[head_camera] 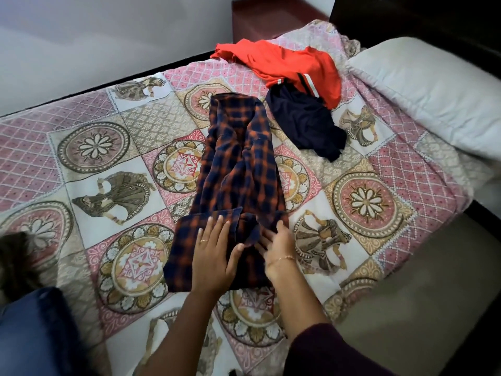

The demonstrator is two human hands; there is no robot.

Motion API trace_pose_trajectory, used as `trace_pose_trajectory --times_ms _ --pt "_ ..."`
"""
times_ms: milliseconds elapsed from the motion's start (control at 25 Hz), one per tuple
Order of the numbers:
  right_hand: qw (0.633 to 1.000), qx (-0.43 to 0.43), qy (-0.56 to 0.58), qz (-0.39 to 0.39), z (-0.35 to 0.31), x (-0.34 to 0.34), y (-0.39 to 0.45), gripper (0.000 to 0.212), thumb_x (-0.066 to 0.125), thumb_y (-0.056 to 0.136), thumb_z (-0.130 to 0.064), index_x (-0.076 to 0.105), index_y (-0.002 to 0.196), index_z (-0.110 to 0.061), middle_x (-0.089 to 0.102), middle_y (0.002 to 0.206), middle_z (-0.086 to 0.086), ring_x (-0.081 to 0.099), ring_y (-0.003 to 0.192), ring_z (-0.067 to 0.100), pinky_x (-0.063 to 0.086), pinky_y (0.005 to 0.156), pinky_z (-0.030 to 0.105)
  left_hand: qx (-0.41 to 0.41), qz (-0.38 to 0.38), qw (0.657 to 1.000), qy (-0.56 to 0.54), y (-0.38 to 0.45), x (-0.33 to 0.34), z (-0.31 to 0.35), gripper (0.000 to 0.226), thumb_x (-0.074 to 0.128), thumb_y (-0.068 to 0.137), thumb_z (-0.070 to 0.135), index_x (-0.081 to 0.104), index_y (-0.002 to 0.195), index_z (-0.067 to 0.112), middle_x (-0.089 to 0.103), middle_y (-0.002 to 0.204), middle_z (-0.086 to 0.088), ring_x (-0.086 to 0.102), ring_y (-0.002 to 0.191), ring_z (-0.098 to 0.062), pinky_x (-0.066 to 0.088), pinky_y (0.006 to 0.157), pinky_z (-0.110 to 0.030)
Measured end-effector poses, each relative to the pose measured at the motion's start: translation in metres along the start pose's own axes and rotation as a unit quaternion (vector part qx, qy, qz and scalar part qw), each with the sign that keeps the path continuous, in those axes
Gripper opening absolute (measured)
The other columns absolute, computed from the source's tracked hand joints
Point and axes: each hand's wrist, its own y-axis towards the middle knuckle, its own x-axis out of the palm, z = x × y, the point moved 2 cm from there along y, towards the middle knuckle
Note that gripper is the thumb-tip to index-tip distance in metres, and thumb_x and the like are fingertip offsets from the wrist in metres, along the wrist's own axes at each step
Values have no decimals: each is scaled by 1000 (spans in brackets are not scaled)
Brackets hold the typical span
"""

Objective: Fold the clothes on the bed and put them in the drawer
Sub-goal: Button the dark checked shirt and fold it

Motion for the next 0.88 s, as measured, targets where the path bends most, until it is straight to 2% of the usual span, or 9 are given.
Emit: trace_pose_trajectory --times_ms 120,200,240,320,440,520,640,720,880 --pt "978 5 150 -145 -20 9 -3 21 26 104 -18 43 109 -7 57 111 22 55 111 36 44 97 42 -1 -61 998 22 -4 8 2 101 -3 79 80 19 149 11 13 156 -2 4 145 -19 5 116 -37" --pt "978 -144 -67 -135 -14 -4 -3 22 34 101 -17 45 119 -10 60 115 20 60 108 32 47 96 40 -28 -175 982 72 -5 14 -4 120 -21 55 89 -2 151 19 -7 158 3 -10 146 -18 -3 117 -39" --pt "937 -252 -214 -114 -5 -16 -5 30 40 98 -25 51 119 -8 62 116 16 61 108 28 47 96 37 -38 -221 970 90 -4 14 -5 128 -27 44 90 -7 150 21 -13 157 3 -13 145 -18 -5 117 -41" --pt "767 -411 -474 -132 18 -42 -9 63 44 85 -56 54 126 -8 57 128 11 52 121 25 41 101 33 -44 -241 967 70 -1 8 -5 132 -25 41 93 -9 150 21 -16 156 3 -17 144 -18 -5 117 -43" --pt "496 -388 -750 -203 39 -66 -3 93 55 77 -65 17 150 -21 8 158 5 3 146 27 11 115 44 66 -174 980 67 -12 -9 -17 121 7 62 95 -2 150 13 -5 157 0 -7 145 -19 4 118 -40" --pt "411 -353 -819 -188 39 -69 2 101 66 80 -44 -4 150 -27 -12 158 1 -10 145 29 7 115 47 177 -171 954 170 -24 -15 -35 114 31 70 86 -1 150 12 15 156 -9 16 144 -27 25 113 -44" --pt "389 -339 -840 -168 25 -55 4 97 66 84 -25 -6 150 -25 -10 158 6 12 141 33 26 109 46 182 -235 934 199 -26 -19 -47 101 64 77 45 -1 149 14 28 152 -12 37 136 -32 39 105 -40" --pt "399 -269 -858 -182 8 -39 12 84 62 85 -20 9 150 -21 6 157 9 26 133 35 36 105 41 130 -297 920 221 -6 -29 -34 81 59 85 23 12 150 19 28 153 -4 35 137 -23 35 106 -31" --pt "501 -130 -820 -244 -51 -1 31 36 58 80 -12 53 116 -10 54 106 10 53 97 28 43 67 27 57 -338 911 230 60 -52 -18 46 59 82 29 53 128 27 61 122 -5 57 110 -26 46 89 -32"
